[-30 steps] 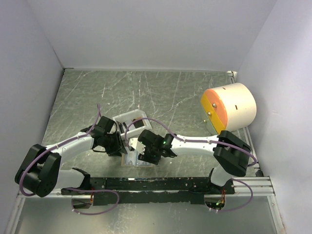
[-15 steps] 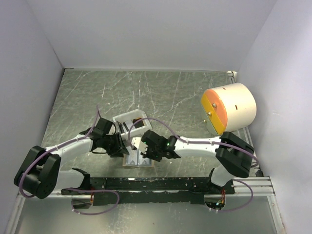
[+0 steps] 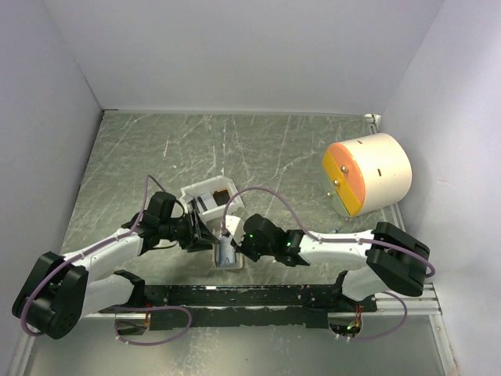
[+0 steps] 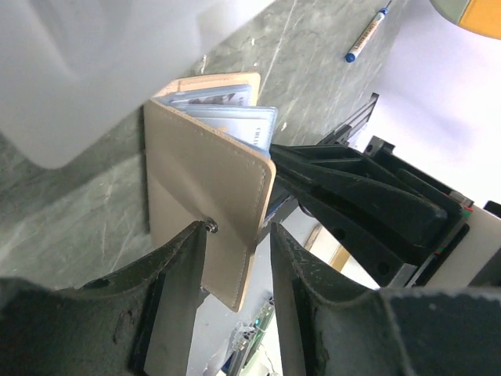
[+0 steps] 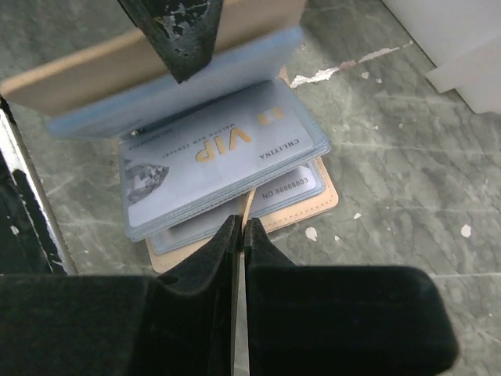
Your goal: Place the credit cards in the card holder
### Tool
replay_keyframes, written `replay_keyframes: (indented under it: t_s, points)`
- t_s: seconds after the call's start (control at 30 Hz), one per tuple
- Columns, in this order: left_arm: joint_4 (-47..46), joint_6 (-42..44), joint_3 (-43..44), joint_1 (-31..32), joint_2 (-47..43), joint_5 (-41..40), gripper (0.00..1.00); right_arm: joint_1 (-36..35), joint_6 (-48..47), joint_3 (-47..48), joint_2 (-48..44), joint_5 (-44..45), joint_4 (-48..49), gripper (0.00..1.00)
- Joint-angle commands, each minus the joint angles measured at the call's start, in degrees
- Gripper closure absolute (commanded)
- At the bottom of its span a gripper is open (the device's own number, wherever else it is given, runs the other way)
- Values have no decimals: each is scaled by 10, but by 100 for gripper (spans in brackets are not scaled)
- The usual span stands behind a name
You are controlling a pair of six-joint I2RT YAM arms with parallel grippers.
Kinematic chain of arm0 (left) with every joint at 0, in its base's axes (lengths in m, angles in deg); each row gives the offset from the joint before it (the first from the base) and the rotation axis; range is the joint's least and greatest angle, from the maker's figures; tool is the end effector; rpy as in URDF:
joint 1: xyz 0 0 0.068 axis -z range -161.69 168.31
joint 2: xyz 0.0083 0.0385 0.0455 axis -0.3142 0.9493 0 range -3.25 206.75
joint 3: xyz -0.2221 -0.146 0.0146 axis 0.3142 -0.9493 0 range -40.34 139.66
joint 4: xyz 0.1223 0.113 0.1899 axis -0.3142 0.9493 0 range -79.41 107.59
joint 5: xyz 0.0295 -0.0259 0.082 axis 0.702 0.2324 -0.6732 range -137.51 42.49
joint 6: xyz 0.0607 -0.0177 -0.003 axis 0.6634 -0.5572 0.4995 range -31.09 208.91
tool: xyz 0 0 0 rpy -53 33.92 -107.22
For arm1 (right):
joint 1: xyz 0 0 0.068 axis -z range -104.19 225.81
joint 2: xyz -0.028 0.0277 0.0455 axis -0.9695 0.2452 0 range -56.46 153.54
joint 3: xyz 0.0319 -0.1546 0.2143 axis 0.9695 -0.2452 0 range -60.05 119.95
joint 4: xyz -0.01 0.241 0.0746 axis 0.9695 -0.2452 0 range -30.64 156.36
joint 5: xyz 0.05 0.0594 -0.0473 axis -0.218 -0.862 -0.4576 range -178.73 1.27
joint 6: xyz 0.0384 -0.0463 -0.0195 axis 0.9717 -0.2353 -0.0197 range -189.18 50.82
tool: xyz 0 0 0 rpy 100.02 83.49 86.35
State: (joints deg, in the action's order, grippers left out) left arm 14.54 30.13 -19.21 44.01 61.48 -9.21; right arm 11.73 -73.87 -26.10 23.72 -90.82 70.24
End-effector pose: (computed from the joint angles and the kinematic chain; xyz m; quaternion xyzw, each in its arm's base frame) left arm 0.1653 -0.1129 0.1444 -0.1368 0.8780 -0.4563 0.0477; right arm 0.1177 0.2462 0.1558 -0.5227 0.7506 0.2146 0.3426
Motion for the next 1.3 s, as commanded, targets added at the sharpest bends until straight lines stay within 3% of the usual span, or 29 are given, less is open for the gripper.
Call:
replay_keyframes:
  t_s: [0.0, 0.53, 0.7, 1.1, 1.27]
  points:
    - [-33, -12, 2, 5, -14, 22, 50, 0, 28, -25, -15, -26, 88, 100]
    - [21, 39, 21, 16, 34, -46, 65, 0, 86, -103, -45, -38, 261, 100]
    - [27, 48, 28, 22, 43, -64, 63, 0, 78, -117, -41, -65, 288, 100]
    - [-11, 40, 29, 59, 94, -76, 51, 1, 44, -123, -34, -111, 290, 100]
    - [40, 44, 55, 64, 60, -108, 51, 0, 22, -101, -19, -112, 250, 100]
